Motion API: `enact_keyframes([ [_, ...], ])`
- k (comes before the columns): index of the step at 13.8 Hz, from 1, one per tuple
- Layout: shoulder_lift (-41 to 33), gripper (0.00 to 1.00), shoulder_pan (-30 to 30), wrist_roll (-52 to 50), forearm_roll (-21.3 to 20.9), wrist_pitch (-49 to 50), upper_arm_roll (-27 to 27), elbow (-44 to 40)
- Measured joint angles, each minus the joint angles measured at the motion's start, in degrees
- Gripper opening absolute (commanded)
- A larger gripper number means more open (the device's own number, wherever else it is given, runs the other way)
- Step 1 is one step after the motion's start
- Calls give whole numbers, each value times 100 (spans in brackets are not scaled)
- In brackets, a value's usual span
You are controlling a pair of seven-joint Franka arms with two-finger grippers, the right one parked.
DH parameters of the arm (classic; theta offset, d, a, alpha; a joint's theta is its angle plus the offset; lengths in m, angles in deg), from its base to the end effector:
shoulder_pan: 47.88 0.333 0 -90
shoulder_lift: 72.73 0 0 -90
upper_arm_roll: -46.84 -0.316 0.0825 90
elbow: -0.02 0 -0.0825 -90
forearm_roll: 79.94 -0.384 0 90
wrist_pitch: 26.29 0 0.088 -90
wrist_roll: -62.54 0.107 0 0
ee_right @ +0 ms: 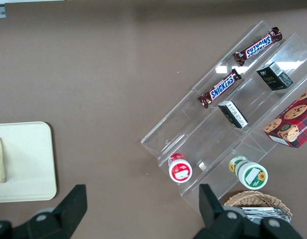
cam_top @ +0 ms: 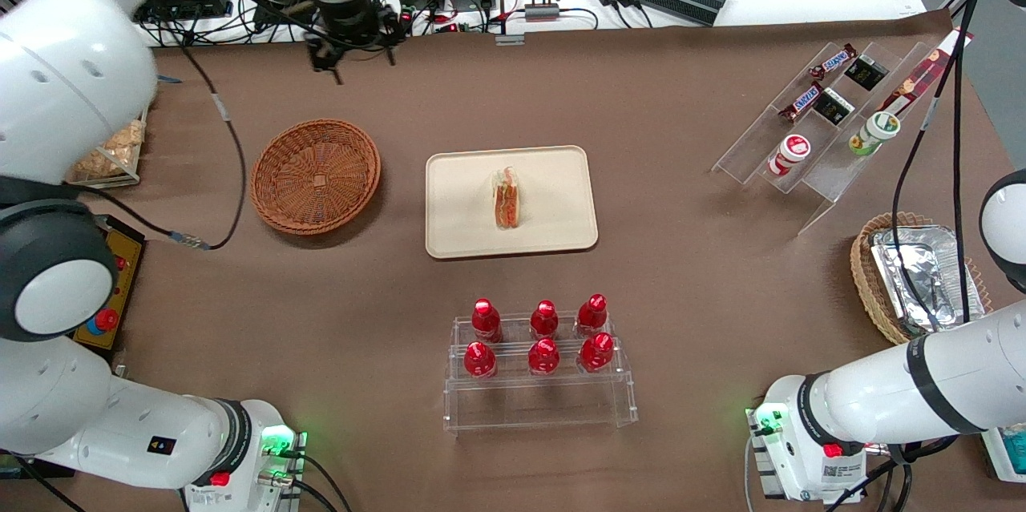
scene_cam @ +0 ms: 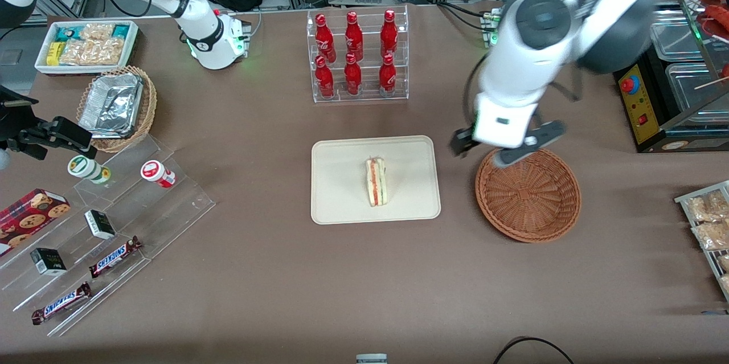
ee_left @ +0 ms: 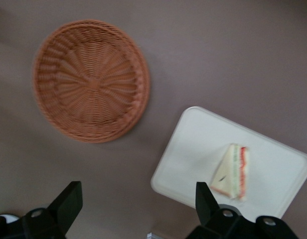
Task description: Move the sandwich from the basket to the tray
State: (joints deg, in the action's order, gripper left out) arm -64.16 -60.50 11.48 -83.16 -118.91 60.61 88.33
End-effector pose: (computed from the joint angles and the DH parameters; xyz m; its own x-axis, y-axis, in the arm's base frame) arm 0.5431 -0.2524 0.5582 0.9093 0.4152 -0.0282 0.4127 -0.9084 -0.0672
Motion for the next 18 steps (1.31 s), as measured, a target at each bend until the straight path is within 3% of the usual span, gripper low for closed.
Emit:
enact_keyframes([
  [4, -575, 100, 1078, 2027, 202, 1046, -26, 12],
  [9, -854, 100, 1978, 4057, 222, 1717, -82, 52],
  [12, -870, 100, 1900, 4602, 307, 1690, -495, -74],
  [18, -524, 100, 1688, 4811, 289, 1377, -574, -579],
])
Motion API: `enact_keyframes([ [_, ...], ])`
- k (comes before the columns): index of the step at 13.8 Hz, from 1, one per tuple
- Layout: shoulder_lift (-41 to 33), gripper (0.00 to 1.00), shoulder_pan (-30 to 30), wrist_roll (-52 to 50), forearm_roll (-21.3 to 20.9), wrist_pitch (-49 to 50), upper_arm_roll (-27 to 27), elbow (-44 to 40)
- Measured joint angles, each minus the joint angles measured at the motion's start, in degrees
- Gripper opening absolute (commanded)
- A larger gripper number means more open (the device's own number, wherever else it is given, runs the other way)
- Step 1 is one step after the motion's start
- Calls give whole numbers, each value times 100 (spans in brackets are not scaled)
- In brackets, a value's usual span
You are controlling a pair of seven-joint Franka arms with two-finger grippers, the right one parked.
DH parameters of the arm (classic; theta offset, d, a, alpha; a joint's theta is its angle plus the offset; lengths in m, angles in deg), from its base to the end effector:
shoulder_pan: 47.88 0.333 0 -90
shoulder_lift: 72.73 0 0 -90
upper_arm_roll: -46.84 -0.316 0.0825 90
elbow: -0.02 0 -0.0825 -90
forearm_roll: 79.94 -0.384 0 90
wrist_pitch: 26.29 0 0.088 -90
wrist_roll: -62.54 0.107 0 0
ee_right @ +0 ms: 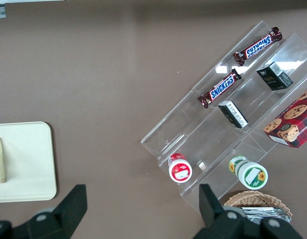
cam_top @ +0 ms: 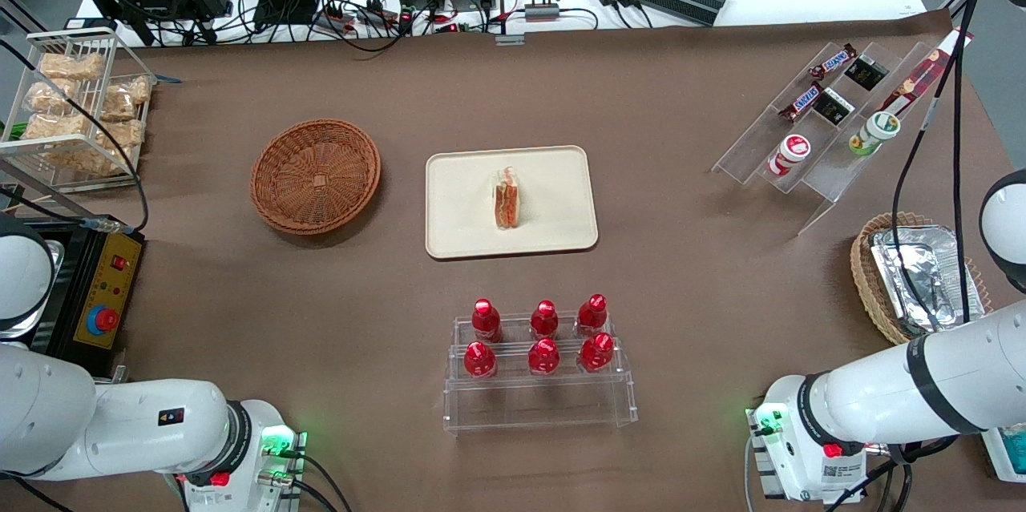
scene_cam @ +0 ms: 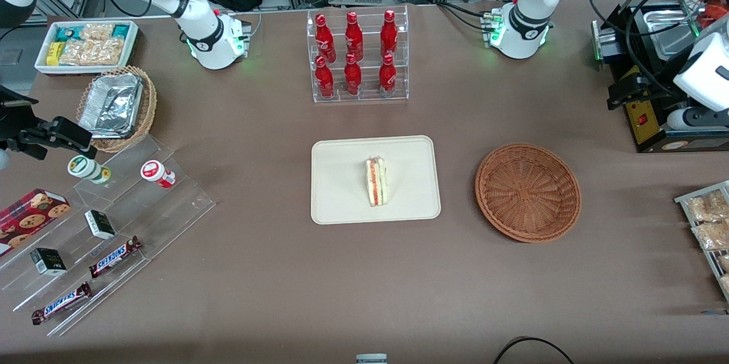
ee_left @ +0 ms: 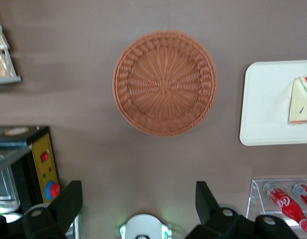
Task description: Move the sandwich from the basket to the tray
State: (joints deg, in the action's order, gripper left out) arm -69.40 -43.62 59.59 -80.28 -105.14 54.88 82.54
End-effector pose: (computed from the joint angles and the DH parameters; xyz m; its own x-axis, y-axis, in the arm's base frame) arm 0.5509 -0.0331 0.6371 0.9925 -0.0136 -0.1213 -0.0142 -0.9999 -0.0040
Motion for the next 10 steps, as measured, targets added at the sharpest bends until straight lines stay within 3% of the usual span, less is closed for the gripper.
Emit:
enact_keyframes([
  [10, 33, 100, 130, 256, 2, 2, -40, -9],
])
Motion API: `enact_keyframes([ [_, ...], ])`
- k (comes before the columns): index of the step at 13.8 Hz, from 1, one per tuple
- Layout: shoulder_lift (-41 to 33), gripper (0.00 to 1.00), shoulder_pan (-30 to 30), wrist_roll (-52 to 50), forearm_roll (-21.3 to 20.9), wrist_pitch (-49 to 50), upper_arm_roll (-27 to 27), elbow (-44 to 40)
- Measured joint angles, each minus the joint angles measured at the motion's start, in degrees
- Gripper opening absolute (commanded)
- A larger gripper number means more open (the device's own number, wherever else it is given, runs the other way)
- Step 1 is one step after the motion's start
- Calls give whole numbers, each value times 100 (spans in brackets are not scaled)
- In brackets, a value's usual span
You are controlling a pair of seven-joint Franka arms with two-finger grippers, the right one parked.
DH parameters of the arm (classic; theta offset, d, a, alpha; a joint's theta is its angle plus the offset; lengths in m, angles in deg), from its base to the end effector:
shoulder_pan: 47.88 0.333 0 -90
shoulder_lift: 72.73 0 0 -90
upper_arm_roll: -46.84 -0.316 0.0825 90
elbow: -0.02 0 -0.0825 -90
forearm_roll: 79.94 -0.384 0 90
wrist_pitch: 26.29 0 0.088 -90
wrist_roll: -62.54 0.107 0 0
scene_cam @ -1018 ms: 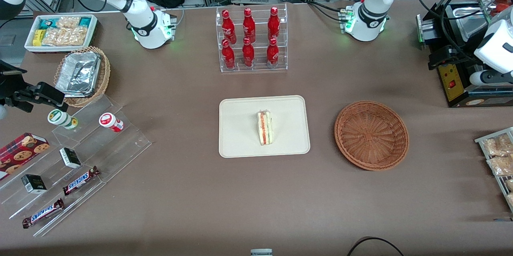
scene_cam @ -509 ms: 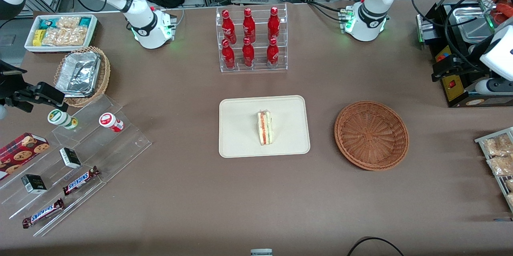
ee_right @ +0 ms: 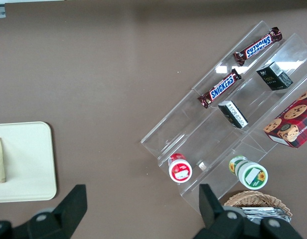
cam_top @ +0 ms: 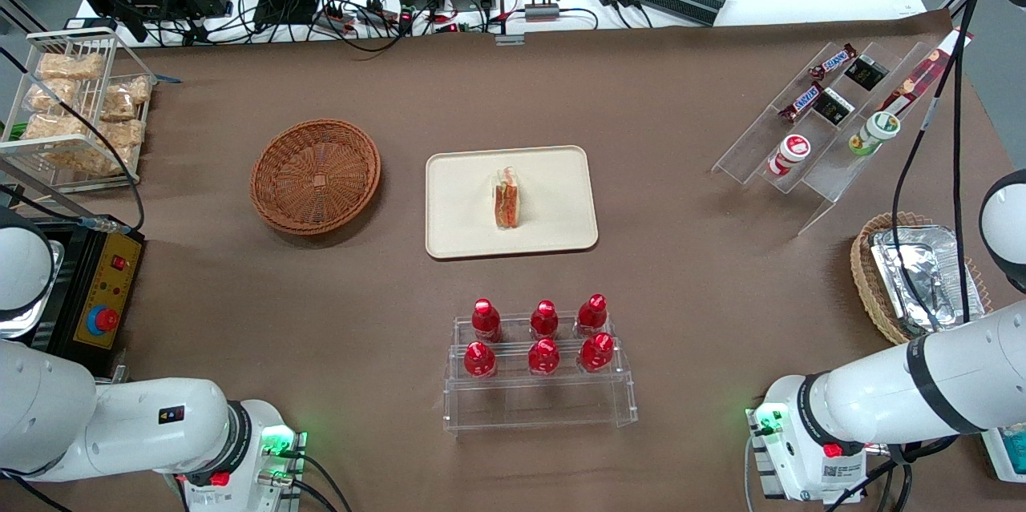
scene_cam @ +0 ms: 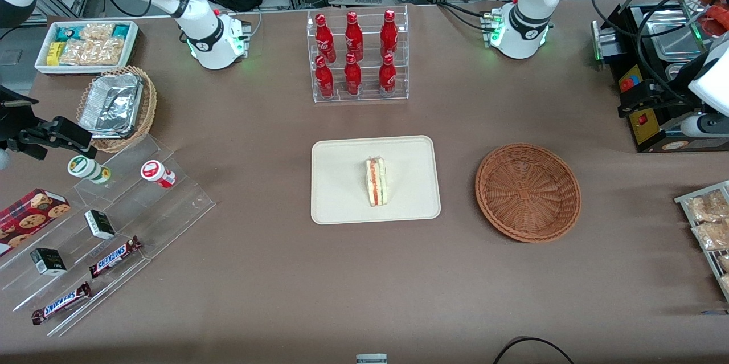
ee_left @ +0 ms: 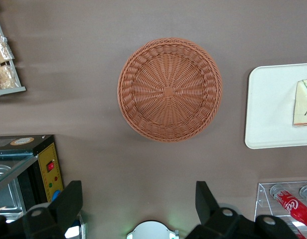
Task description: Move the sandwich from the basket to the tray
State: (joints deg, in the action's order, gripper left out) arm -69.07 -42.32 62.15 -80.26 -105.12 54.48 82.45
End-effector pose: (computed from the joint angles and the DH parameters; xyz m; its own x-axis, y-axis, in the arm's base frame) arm 0.5533 -0.0167 0.6346 0.9916 -0.0289 -0.1258 -0.0289 -0.9996 0.0021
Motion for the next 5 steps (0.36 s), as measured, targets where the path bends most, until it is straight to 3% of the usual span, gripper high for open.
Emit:
enact_keyframes([
  [5, -400, 100, 2, -2, -4, 108, -1, 319],
])
